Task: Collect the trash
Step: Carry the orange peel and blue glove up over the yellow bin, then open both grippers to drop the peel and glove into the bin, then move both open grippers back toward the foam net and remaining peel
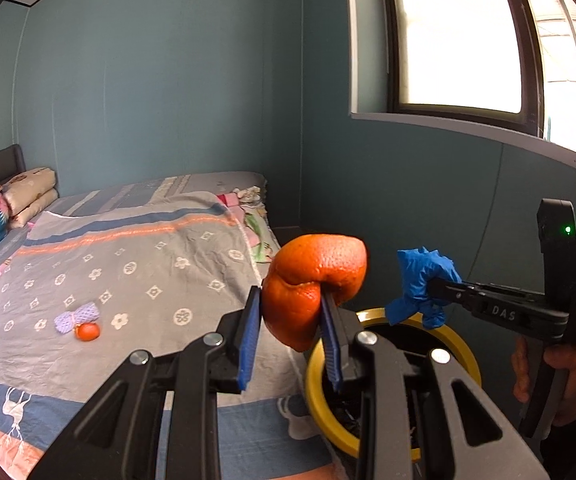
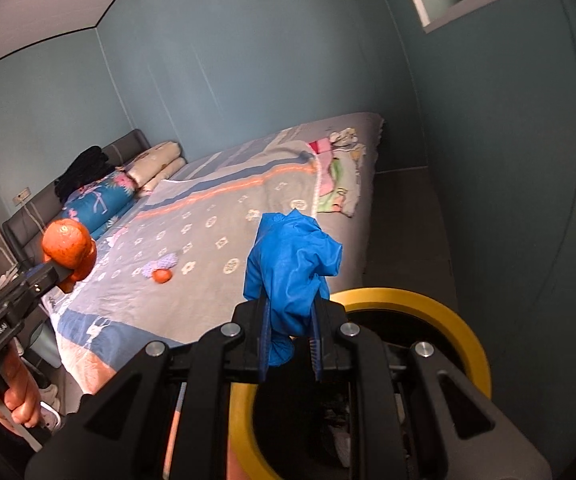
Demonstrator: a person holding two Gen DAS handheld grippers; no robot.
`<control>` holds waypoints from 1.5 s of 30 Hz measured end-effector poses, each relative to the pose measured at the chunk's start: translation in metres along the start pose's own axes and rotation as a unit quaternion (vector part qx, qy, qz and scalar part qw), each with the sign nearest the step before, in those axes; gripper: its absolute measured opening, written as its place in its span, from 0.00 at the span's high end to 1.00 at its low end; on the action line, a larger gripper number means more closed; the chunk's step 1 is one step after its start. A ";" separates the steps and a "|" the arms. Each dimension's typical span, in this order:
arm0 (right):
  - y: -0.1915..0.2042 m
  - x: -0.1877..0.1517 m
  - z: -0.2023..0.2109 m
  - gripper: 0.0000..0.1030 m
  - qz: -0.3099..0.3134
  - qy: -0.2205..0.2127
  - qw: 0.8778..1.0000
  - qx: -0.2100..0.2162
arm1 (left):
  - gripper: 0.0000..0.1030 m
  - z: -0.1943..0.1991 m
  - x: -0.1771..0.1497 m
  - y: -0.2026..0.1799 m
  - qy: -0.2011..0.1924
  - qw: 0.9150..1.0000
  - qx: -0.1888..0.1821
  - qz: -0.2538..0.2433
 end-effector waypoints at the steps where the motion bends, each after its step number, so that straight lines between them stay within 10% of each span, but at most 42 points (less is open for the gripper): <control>1: -0.002 -0.001 0.000 0.85 -0.001 0.001 1.000 -0.002 | 0.74 -0.003 -0.001 -0.005 0.003 1.000 -0.004 -0.002; 20: -0.053 -0.033 -0.019 0.82 -0.052 0.036 0.998 -0.026 | 0.73 -0.091 -0.042 -0.049 0.104 0.992 -0.063 0.031; 31: -0.063 -0.033 -0.016 0.53 -0.079 0.019 0.996 -0.033 | 0.30 -0.091 -0.040 -0.019 0.094 0.991 -0.054 0.081; 45: -0.023 -0.011 -0.042 0.15 -0.043 0.001 0.999 0.025 | 0.13 -0.081 -0.049 0.061 0.082 0.990 0.035 0.111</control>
Point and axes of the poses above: each gripper's, at about its wrist camera, not at the fingertips, and z roughly against the way its jaws point, y to its left, x to its top, the point moved 5 cm from there along -z, roughly the way its jaws point, and after that the axes turned 4 degrees about -y, right-handed, at the moved point
